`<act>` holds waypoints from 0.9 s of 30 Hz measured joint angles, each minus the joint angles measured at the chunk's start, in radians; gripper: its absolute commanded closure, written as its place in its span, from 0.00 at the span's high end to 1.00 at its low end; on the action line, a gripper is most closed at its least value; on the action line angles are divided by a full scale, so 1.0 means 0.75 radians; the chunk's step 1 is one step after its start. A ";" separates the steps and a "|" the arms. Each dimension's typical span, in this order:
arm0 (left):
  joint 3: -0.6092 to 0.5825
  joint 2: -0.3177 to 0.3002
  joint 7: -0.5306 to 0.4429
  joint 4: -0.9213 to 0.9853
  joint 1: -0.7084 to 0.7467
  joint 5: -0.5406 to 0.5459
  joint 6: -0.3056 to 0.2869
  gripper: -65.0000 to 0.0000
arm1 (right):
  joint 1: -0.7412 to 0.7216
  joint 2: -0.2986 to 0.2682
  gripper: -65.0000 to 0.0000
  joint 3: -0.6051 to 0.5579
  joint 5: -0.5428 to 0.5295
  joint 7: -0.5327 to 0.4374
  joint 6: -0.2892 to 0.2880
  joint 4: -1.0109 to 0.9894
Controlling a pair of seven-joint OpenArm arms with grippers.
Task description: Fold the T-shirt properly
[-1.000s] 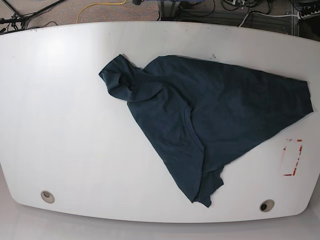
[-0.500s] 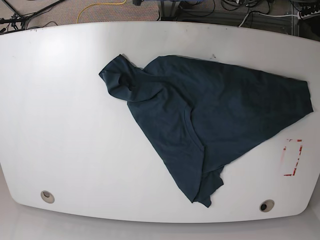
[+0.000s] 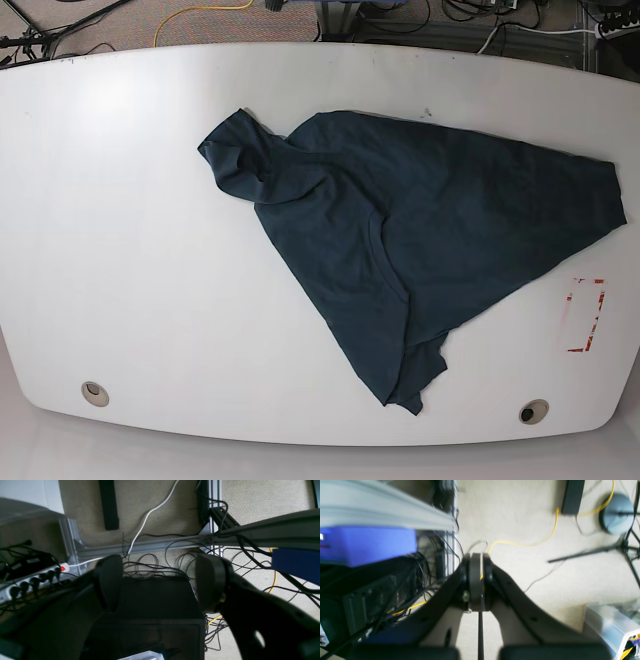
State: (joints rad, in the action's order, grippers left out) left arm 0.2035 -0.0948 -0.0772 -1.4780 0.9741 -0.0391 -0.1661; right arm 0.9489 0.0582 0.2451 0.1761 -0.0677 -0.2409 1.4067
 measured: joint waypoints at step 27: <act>0.182 0.013 0.012 -0.377 0.106 -0.047 -0.023 0.66 | 0.183 0.013 0.12 0.013 -0.005 0.026 0.002 0.378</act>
State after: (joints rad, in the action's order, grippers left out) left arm 0.3401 -0.0853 -0.0681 -1.7611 1.0534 -0.0742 -0.1837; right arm 1.0863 0.0677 0.2546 0.1722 -0.0483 -0.2394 1.6901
